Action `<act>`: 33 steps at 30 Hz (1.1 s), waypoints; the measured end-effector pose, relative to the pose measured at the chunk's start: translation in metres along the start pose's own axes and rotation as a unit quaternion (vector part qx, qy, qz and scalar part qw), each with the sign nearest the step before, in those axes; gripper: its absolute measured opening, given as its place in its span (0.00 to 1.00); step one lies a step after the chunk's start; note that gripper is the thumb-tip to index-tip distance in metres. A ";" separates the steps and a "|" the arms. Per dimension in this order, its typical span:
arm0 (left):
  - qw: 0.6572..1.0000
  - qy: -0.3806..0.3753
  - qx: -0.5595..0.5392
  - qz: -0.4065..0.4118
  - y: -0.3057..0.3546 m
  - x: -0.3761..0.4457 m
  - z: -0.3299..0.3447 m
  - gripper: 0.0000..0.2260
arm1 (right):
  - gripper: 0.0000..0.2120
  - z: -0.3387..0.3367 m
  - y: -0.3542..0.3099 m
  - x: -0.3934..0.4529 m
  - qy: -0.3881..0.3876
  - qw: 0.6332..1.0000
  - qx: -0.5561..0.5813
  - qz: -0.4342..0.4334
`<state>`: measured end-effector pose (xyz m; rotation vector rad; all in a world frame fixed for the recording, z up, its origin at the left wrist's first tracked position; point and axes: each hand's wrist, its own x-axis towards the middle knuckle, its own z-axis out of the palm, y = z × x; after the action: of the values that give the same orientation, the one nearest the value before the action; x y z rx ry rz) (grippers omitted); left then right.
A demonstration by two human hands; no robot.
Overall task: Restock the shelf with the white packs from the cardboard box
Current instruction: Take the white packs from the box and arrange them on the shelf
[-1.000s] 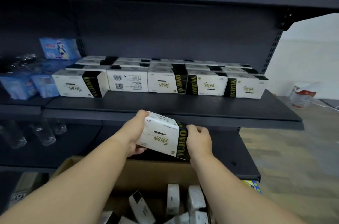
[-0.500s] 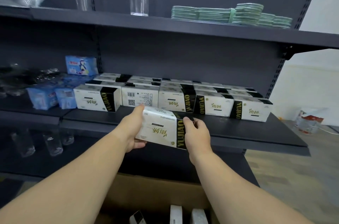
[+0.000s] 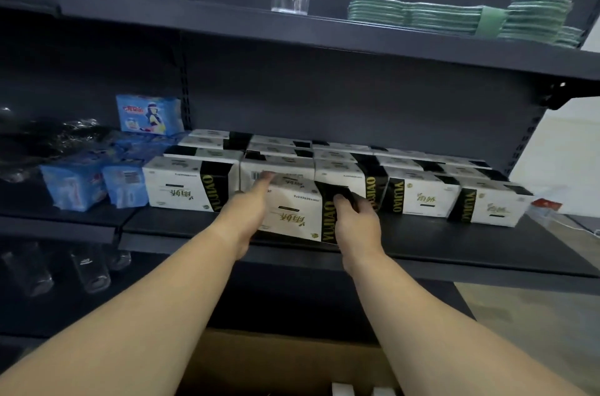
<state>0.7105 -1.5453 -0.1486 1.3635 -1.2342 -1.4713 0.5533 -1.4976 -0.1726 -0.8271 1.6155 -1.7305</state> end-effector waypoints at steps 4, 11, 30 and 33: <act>1.000 0.014 -0.001 0.004 -0.002 0.029 -0.017 0.35 | 0.09 0.030 0.005 0.013 0.006 1.000 -0.002 0.007; 1.000 0.009 -0.024 0.003 -0.010 0.064 -0.031 0.22 | 0.09 0.067 0.007 0.027 0.027 0.999 0.001 0.034; 0.988 0.144 -0.032 0.041 -0.020 0.107 -0.026 0.27 | 0.10 0.094 0.011 0.050 0.048 0.997 -0.049 0.042; 0.989 0.138 -0.033 0.043 -0.021 0.108 -0.028 0.27 | 0.13 0.096 0.011 0.050 0.051 0.996 -0.058 0.042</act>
<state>0.7248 -1.6481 -0.1946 1.3981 -1.0441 -1.2057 0.5986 -1.5962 -0.1772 -0.7241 1.8073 -1.6571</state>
